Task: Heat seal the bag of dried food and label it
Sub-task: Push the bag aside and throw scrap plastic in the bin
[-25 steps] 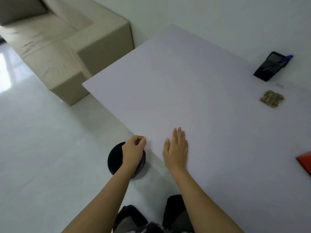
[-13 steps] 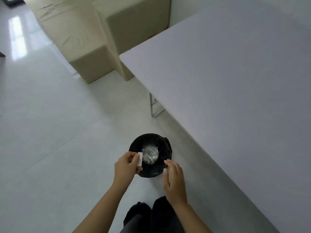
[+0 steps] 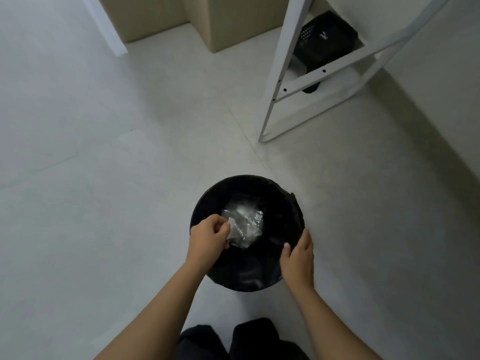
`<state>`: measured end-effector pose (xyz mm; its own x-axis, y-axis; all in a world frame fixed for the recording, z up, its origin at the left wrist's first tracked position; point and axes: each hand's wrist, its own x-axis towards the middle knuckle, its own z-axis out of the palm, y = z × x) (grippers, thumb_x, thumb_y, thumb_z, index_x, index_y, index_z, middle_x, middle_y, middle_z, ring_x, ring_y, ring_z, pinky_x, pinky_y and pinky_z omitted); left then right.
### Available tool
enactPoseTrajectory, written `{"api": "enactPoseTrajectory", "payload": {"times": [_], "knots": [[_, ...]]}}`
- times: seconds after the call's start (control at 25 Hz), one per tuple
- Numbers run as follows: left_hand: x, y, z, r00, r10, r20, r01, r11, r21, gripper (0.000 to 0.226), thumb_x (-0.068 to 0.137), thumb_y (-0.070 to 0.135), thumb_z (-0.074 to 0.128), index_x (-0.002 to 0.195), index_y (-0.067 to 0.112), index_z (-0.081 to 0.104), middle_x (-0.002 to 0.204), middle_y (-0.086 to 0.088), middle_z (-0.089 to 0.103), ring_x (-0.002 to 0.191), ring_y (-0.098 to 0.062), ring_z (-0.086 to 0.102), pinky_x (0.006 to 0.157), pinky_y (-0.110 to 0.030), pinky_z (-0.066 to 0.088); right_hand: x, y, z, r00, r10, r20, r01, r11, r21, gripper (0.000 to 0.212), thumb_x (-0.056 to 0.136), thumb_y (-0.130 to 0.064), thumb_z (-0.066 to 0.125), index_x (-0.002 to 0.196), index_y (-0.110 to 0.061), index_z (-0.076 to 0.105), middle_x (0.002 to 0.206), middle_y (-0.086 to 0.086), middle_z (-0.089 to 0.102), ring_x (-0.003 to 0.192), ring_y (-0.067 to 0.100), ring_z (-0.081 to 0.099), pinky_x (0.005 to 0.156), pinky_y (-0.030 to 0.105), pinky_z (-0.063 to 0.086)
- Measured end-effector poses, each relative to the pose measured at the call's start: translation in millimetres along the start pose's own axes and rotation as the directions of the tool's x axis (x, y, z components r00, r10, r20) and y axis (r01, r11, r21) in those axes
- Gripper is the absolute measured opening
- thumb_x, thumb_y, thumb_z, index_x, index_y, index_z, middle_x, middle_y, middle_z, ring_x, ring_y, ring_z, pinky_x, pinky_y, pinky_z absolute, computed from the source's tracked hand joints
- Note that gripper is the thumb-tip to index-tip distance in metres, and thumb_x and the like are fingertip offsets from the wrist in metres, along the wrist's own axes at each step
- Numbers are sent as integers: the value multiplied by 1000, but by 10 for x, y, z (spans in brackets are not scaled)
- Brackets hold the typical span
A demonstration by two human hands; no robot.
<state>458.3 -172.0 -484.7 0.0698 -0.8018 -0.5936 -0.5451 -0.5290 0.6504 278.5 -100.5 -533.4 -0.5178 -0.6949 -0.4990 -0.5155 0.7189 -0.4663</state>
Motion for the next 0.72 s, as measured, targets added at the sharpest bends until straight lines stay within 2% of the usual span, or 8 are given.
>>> {"api": "enactPoseTrajectory", "payload": {"times": [0.08, 0.2, 0.28, 0.36, 0.44, 0.56, 0.72], "knots": [[235, -187, 175, 999, 43, 4, -44, 993, 109, 15, 89, 29, 55, 82, 19, 64, 70, 2, 67, 58, -15, 66, 63, -32, 54, 57, 91, 171, 999, 0, -36, 4, 994, 105, 60, 97, -10, 37, 147, -14, 5, 154, 11, 19, 132, 30, 37, 100, 32, 37], [482, -392, 428, 985, 173, -11, -160, 933, 321, 17, 90, 29, 55, 85, 17, 65, 77, 2, 66, 68, -19, 62, 60, -34, 50, 49, 179, 312, 990, -24, -141, 49, 984, 173, 62, 95, 2, 33, 148, -17, 7, 153, 8, 23, 131, 24, 39, 94, 20, 32], [603, -473, 581, 974, 225, -9, -199, 878, 435, 18, 91, 24, 52, 87, 15, 67, 79, -1, 64, 68, -19, 57, 57, -32, 45, 89, 218, 375, 983, -18, -183, 50, 983, 174, 65, 93, 5, 32, 147, -20, 8, 153, 6, 24, 131, 24, 40, 95, 21, 33], [660, -549, 704, 979, 205, 15, -185, 846, 501, 21, 91, 22, 50, 90, 15, 69, 78, -3, 65, 66, -19, 52, 56, -32, 45, 133, 261, 439, 978, -5, -208, 42, 984, 174, 67, 93, 5, 32, 147, -25, 7, 153, 5, 25, 130, 25, 43, 96, 24, 37], [647, -609, 771, 986, 167, 24, -155, 843, 515, 22, 92, 22, 50, 94, 14, 70, 81, -7, 68, 70, -24, 59, 59, -35, 49, 139, 263, 456, 977, -5, -215, 47, 981, 190, 66, 93, 5, 32, 147, -25, 8, 153, 4, 24, 132, 22, 40, 98, 22, 34], [563, -600, 726, 982, 190, -3, -163, 851, 499, 19, 93, 23, 53, 90, 13, 69, 76, -8, 68, 71, -27, 61, 54, -32, 43, 132, 225, 401, 983, -27, -182, 62, 980, 189, 62, 94, 2, 32, 147, -20, 8, 154, 5, 22, 137, 20, 32, 100, 20, 29], [372, -315, 345, 970, 236, -52, -188, 870, 455, 22, 91, 21, 52, 86, 9, 70, 75, -10, 69, 65, -23, 56, 62, -40, 49, 15, 5, 124, 994, -8, -113, 19, 996, 91, 57, 97, -10, 34, 147, -12, 8, 152, 14, 23, 137, 27, 29, 107, 34, 31]]}}
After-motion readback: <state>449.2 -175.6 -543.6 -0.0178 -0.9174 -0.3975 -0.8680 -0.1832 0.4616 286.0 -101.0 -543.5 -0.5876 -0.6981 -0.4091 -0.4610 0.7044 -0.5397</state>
